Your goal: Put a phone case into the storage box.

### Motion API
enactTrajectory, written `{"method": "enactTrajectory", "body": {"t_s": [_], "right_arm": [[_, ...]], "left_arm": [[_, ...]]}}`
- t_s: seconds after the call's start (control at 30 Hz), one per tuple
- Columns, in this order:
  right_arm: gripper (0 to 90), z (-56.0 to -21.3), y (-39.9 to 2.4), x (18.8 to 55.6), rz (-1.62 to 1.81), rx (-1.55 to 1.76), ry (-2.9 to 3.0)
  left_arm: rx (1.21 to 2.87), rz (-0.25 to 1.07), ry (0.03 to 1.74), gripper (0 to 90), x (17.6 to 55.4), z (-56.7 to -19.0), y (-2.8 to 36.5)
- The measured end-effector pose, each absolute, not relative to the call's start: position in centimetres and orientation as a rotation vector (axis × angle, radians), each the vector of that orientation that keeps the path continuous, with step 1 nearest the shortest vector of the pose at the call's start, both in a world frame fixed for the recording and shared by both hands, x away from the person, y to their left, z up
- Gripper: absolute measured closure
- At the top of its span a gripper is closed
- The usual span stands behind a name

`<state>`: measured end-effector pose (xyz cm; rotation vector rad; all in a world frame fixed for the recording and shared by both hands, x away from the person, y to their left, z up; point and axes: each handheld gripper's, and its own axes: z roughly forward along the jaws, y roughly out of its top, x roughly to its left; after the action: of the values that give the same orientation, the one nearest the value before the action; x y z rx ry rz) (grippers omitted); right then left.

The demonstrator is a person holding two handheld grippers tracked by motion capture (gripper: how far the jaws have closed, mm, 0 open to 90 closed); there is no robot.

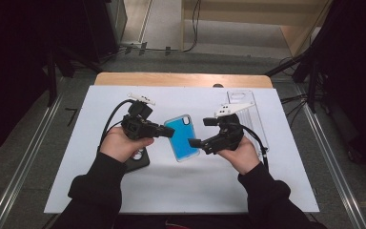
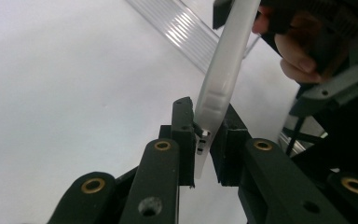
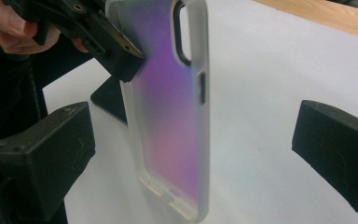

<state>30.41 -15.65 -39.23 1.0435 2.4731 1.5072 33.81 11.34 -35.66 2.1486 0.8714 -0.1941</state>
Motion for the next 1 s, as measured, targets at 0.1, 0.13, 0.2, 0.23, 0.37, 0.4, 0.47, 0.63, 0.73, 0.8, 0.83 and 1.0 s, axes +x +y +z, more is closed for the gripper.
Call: {"method": "enactTrajectory", "body": {"t_s": [0.1, 0.13, 0.2, 0.23, 0.37, 0.4, 0.47, 0.63, 0.73, 0.8, 0.83, 1.0], "right_arm": [[0.0, -39.6, -15.0, 30.1, 1.455, 1.082, 2.428], [0.0, -39.7, -14.7, 30.0, 1.443, 1.094, 2.408], [0.0, -40.0, -14.2, 29.8, 1.421, 1.128, 2.377], [0.0, -40.1, -14.0, 29.7, 1.410, 1.137, 2.361], [0.0, -40.6, -13.2, 29.4, 1.371, 1.173, 2.300], [0.0, -40.7, -13.1, 29.4, 1.372, 1.177, 2.295], [0.0, -41.0, -12.6, 29.3, 1.363, 1.185, 2.287], [0.0, -41.4, -11.6, 29.1, 1.336, 1.181, 2.287], [0.0, -41.6, -11.2, 29.1, 1.321, 1.178, 2.291], [0.0, -41.7, -10.9, 29.1, 1.314, 1.179, 2.296], [0.0, -41.8, -10.8, 29.1, 1.305, 1.179, 2.296], [0.0, -42.1, -10.3, 29.2, 1.284, 1.192, 2.292]], "left_arm": [[2.129, -0.180, 0.911, 80.7, 33.8, -35.5, 11.4], [2.122, -0.169, 0.924, 80.6, 33.8, -35.4, 11.4], [2.116, -0.147, 0.946, 80.6, 33.8, -35.3, 11.4], [2.112, -0.130, 0.954, 80.5, 33.8, -35.2, 11.4], [2.086, -0.106, 0.972, 80.5, 33.7, -35.1, 11.4], [2.087, -0.111, 0.979, 80.6, 33.7, -35.1, 11.4], [2.090, -0.115, 1.000, 80.6, 33.7, -35.2, 11.2], [2.110, -0.139, 1.038, 80.5, 33.7, -35.6, 10.6], [2.111, -0.153, 1.053, 80.5, 33.7, -35.9, 10.3], [2.116, -0.160, 1.052, 80.5, 33.7, -36.0, 10.0], [2.115, -0.160, 1.054, 80.5, 33.6, -36.1, 9.8], [2.130, -0.175, 1.045, 80.4, 33.4, -36.3, 9.2]]}}
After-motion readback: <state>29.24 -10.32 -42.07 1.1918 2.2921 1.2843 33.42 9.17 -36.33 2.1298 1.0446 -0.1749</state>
